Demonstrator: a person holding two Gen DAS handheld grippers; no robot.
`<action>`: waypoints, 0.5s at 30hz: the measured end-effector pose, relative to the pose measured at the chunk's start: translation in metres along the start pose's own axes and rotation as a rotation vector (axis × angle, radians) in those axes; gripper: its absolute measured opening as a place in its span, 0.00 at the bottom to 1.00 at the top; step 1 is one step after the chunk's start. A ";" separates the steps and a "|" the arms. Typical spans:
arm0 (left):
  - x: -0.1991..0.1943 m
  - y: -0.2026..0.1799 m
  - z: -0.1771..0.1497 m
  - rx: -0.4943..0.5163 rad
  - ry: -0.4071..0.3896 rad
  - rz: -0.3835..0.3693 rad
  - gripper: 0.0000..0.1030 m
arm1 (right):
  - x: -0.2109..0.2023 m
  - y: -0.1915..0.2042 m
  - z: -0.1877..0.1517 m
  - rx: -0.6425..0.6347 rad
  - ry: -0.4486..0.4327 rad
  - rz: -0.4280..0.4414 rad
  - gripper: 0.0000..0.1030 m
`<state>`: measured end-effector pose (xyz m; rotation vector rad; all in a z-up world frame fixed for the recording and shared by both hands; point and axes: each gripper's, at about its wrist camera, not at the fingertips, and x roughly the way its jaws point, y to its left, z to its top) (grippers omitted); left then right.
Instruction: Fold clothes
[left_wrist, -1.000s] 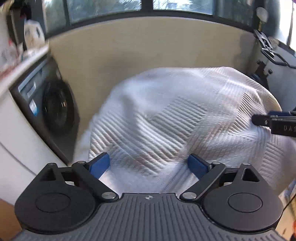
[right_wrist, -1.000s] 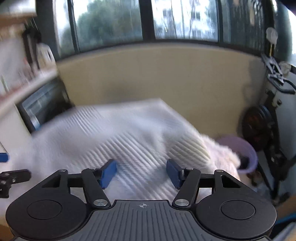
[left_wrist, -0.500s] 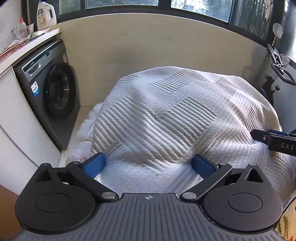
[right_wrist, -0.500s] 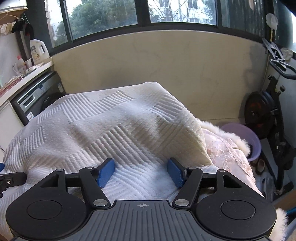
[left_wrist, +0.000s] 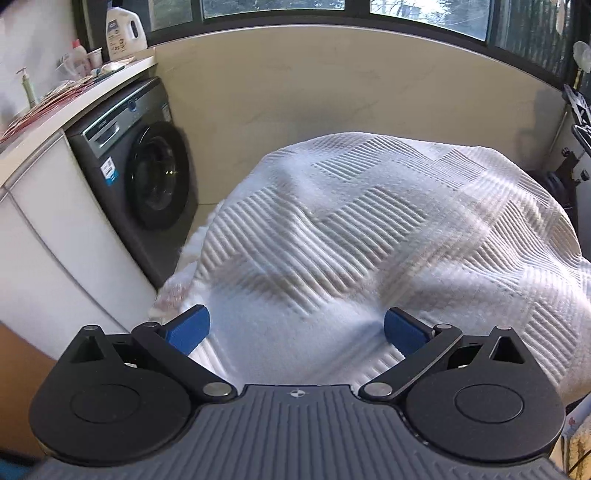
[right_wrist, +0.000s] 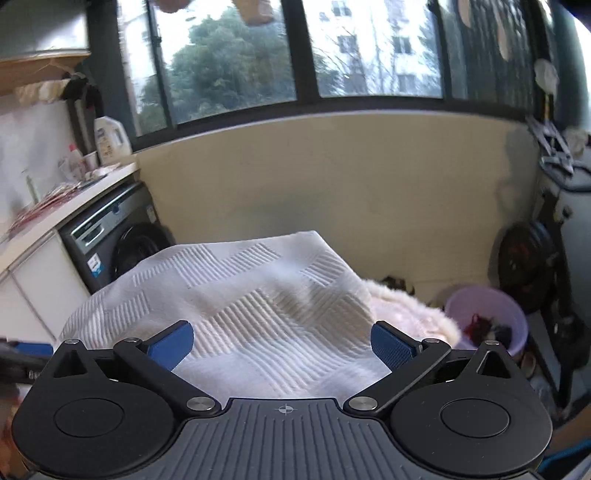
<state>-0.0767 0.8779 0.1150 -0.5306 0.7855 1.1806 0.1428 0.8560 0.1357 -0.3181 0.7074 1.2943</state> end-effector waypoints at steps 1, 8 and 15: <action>-0.002 -0.003 -0.002 0.010 0.000 0.004 1.00 | -0.003 -0.003 -0.004 -0.009 0.001 0.001 0.99; 0.002 -0.014 -0.011 0.027 -0.017 0.042 1.00 | -0.024 -0.028 -0.029 -0.071 0.008 0.004 0.99; 0.000 -0.015 -0.014 -0.003 -0.030 0.054 1.00 | -0.015 -0.038 -0.035 -0.050 -0.002 0.053 0.99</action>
